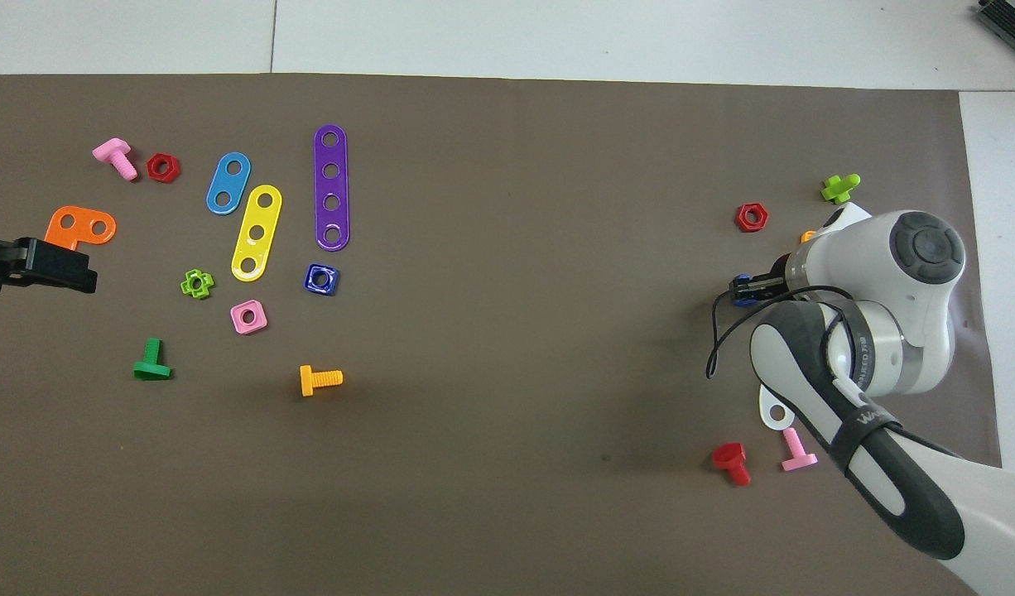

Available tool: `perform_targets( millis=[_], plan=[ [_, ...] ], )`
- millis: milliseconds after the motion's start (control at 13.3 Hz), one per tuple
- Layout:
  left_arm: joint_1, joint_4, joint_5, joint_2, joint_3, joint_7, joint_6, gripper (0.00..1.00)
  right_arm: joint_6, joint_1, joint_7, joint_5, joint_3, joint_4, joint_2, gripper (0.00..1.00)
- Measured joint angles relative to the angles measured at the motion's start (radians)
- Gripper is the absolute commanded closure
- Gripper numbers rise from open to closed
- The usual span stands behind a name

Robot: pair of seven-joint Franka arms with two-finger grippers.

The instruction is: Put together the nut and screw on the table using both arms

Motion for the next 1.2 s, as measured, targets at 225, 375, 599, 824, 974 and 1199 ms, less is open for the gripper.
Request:
perform_targets(
  millis=[225,375,599,824,974,1199],
  plan=[
    [0.0,0.0,0.0,0.0,0.0,0.0,0.0,0.0,0.006,0.0,0.0,0.0,0.0,-0.002,0.001,0.61],
    [0.0,0.0,0.0,0.0,0.0,0.0,0.0,0.0,0.023,0.0,0.0,0.0,0.0,-0.005,0.005,0.61],
    [0.0,0.0,0.0,0.0,0.0,0.0,0.0,0.0,0.028,0.0,0.0,0.0,0.0,-0.006,0.009,0.75],
    [0.0,0.0,0.0,0.0,0.0,0.0,0.0,0.0,0.028,-0.006,0.0,0.0,-0.001,-0.006,0.01,1.0],
    [0.0,0.0,0.0,0.0,0.0,0.0,0.0,0.0,0.028,-0.015,0.0,0.0,-0.001,-0.006,0.01,1.0],
    [0.0,0.0,0.0,0.0,0.0,0.0,0.0,0.0,0.021,-0.014,0.003,0.0,-0.001,0.008,0.009,1.0]
  ],
)
